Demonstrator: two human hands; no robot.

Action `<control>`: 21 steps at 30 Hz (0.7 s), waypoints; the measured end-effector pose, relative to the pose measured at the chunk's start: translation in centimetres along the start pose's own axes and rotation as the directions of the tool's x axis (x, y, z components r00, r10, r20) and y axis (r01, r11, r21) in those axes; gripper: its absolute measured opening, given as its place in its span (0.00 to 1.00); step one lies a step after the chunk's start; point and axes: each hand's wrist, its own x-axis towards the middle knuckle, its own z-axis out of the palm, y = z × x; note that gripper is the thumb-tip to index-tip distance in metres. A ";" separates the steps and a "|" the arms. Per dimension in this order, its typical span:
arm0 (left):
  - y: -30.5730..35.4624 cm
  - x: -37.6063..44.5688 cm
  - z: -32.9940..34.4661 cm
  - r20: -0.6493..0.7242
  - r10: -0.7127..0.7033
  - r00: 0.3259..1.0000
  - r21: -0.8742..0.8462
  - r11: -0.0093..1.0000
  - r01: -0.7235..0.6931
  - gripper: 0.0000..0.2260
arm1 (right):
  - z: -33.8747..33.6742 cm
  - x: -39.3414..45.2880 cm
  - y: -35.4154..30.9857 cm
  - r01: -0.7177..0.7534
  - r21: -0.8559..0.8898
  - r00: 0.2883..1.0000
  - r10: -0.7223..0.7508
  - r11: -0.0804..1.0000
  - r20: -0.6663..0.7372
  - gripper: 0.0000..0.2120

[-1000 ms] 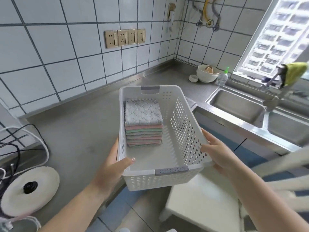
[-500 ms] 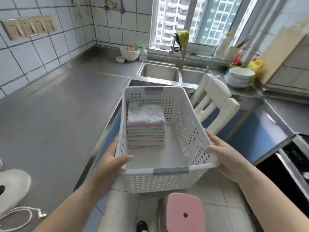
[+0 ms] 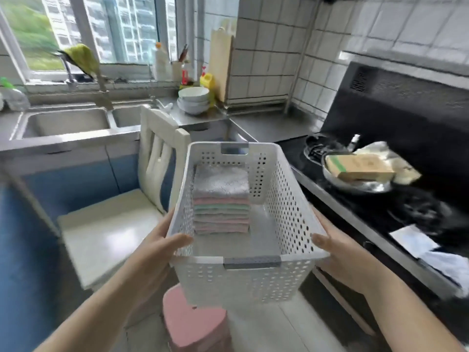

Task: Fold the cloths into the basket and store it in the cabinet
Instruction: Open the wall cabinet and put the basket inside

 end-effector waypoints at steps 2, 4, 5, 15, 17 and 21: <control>0.2 2.6 4.3 0.088 0.010 0.996 -0.018 1.000 -0.009 0.27 | -2.5 -3.6 -1.1 0.057 -0.106 0.990 -0.070 0.993 -0.119 0.40; 0.5 4.9 8.9 0.161 0.015 0.987 -0.029 1.000 -0.011 0.26 | -5.3 -7.3 -2.3 0.105 -0.152 0.974 -0.133 0.983 -0.185 0.45; 0.7 6.3 11.5 0.211 0.031 0.977 -0.036 0.999 -0.024 0.26 | -6.9 -9.3 -3.0 0.118 -0.161 0.958 -0.154 0.980 -0.240 0.47; 5.3 15.2 28.6 0.452 0.076 0.889 -0.065 0.997 -0.052 0.21 | -17.0 -19.7 -10.6 0.117 -0.581 0.762 -0.448 0.806 -0.468 0.25; 7.2 17.1 31.3 0.451 0.102 0.887 -0.097 0.993 -0.065 0.15 | -18.7 -20.4 -13.9 0.118 -0.659 0.665 -0.552 0.743 -0.503 0.27; 10.4 20.6 34.6 0.448 0.127 0.885 -0.123 0.989 -0.079 0.20 | -21.2 -20.5 -19.2 0.199 -0.670 0.562 -0.643 0.715 -0.519 0.27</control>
